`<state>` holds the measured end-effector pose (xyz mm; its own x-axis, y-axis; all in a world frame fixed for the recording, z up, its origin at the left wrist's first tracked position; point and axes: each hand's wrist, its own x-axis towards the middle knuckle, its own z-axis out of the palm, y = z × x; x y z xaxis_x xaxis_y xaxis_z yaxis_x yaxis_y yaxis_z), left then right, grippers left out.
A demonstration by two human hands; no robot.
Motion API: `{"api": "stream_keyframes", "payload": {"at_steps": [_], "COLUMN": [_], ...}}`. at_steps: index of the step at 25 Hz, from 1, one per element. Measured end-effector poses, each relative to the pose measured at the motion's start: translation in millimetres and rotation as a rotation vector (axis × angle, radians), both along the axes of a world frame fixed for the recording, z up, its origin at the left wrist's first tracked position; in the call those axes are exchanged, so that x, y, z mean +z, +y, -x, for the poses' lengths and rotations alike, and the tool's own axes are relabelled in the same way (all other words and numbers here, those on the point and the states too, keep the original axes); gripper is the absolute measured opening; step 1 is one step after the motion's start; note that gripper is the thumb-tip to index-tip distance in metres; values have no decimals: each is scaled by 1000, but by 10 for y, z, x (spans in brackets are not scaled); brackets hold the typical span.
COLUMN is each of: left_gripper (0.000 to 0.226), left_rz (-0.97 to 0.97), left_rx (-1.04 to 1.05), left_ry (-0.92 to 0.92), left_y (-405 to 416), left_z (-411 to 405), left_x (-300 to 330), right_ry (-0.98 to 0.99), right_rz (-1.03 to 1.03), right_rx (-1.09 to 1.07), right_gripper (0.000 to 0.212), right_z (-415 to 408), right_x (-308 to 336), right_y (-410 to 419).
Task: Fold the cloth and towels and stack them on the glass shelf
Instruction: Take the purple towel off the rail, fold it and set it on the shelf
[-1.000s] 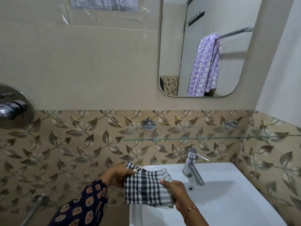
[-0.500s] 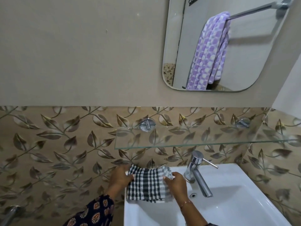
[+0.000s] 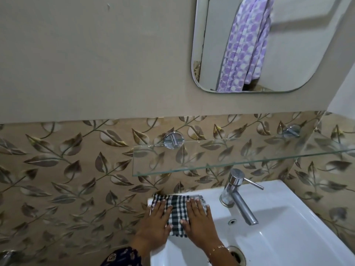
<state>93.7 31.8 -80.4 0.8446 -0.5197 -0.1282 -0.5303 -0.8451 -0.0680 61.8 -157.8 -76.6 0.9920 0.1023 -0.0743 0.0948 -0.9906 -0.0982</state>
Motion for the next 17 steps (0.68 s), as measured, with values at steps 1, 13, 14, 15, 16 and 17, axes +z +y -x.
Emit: {"api": "stream_keyframes", "payload": {"at_steps": [1, 13, 14, 15, 16, 17], "left_gripper": [54, 76, 78, 75, 72, 73], "left_rz": [-2, 89, 82, 72, 60, 40], "left_rx": [-40, -262, -303, -354, -399, -437], "left_ry": [21, -190, -212, -198, -208, -225], "left_y": [-4, -943, -1104, -1244, -1366, -1507], "left_z": [-19, 315, 422, 519, 607, 733], "left_x": [-10, 1140, 1289, 1443, 1568, 1727], "right_ry": [29, -129, -160, -182, -204, -225], "right_rz": [6, 264, 267, 277, 301, 325], "right_rx": [-2, -210, -233, -261, -288, -328], "right_gripper": [64, 67, 66, 64, 64, 65], "right_z": [-2, 832, 968, 1113, 1243, 1411], "right_x": [17, 1237, 1362, 1512, 1654, 1787], "right_y": [0, -797, -911, -1020, -1115, -1245]}}
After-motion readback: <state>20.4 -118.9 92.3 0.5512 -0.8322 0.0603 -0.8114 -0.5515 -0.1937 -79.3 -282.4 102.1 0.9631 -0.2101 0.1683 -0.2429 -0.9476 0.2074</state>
